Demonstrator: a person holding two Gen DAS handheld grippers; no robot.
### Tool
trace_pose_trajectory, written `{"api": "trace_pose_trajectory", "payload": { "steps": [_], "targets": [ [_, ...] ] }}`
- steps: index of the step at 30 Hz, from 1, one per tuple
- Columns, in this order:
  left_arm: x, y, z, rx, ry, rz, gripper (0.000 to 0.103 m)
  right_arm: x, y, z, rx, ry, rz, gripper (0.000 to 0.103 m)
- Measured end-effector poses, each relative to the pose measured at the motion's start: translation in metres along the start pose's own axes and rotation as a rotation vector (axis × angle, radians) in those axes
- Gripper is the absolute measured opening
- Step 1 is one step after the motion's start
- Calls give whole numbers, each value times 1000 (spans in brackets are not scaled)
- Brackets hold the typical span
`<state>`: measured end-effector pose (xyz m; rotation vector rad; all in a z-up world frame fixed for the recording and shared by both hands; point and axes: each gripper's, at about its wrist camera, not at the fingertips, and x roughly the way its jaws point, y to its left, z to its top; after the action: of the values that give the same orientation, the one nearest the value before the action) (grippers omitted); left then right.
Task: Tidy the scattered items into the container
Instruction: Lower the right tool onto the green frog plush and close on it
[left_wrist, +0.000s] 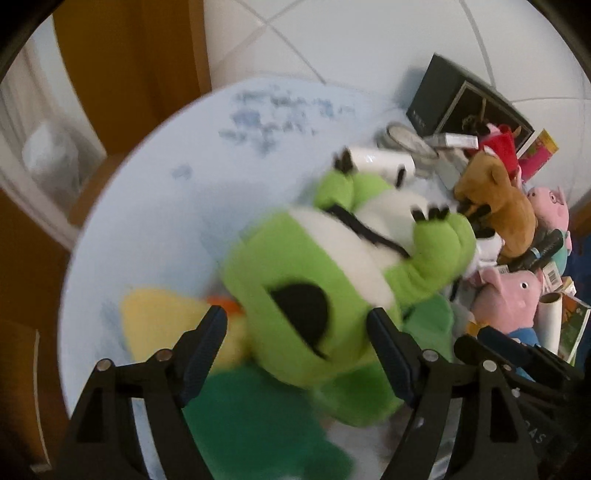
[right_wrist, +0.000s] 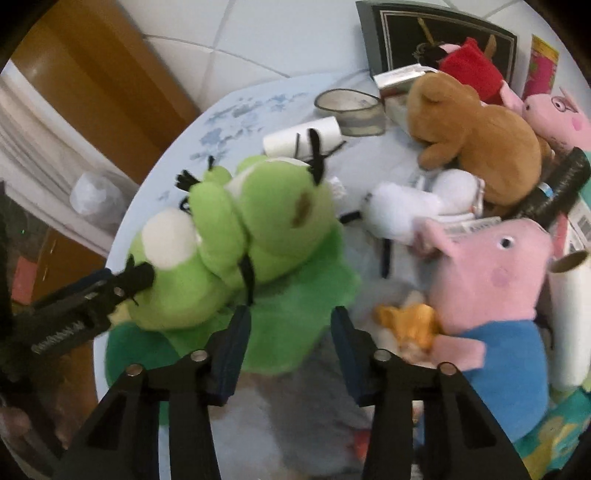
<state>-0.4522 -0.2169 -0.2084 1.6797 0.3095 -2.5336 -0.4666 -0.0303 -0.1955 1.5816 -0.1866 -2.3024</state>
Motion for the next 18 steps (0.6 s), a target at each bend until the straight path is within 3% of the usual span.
{"api": "trace_pose_trajectory", "payload": {
  "steps": [3,6,10,14,18],
  "targets": [
    [15,-22,-18,39,-3,59,79,-7,-19,1,-15,4,6,43],
    [25,-18,-21,77,-15,95,79,-12,-32,14,-32,-8,26,43],
    [30,-8,-14,152,-10,85,79,-11,-34,41,-35,-27,71,43],
    [32,-7,-12,144,-5,63,79,4,-19,73,-53,-23,91,59],
    [26,-1,-7,77,-30,26,87,34,-3,91,-75,29,102,80]
  ]
}}
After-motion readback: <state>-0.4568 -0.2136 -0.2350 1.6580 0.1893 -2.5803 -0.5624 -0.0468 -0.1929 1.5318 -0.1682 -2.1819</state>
